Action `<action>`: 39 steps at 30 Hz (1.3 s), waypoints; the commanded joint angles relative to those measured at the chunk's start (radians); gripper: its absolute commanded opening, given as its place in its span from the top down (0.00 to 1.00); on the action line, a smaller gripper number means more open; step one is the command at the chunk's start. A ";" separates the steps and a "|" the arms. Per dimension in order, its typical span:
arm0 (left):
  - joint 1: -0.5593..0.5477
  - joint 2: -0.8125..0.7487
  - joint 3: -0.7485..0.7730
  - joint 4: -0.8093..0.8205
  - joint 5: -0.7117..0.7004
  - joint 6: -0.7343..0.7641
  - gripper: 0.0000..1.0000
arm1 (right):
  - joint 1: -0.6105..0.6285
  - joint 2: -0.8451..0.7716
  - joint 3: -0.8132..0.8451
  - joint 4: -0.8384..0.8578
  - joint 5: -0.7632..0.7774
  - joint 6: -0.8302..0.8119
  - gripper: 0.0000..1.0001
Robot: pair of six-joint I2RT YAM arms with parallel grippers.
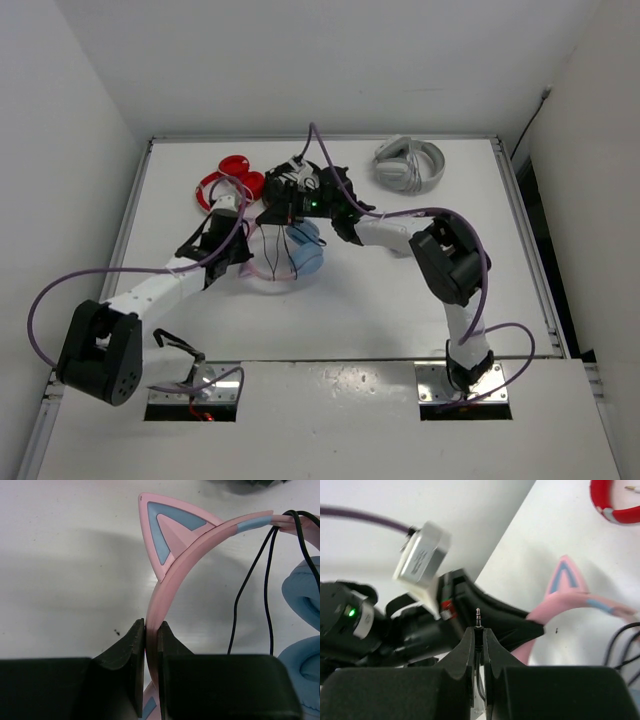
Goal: Wrap the headphones
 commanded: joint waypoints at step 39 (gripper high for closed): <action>0.052 0.120 0.033 -0.073 -0.033 0.206 0.45 | 0.039 0.253 0.201 -0.240 0.203 -0.399 1.00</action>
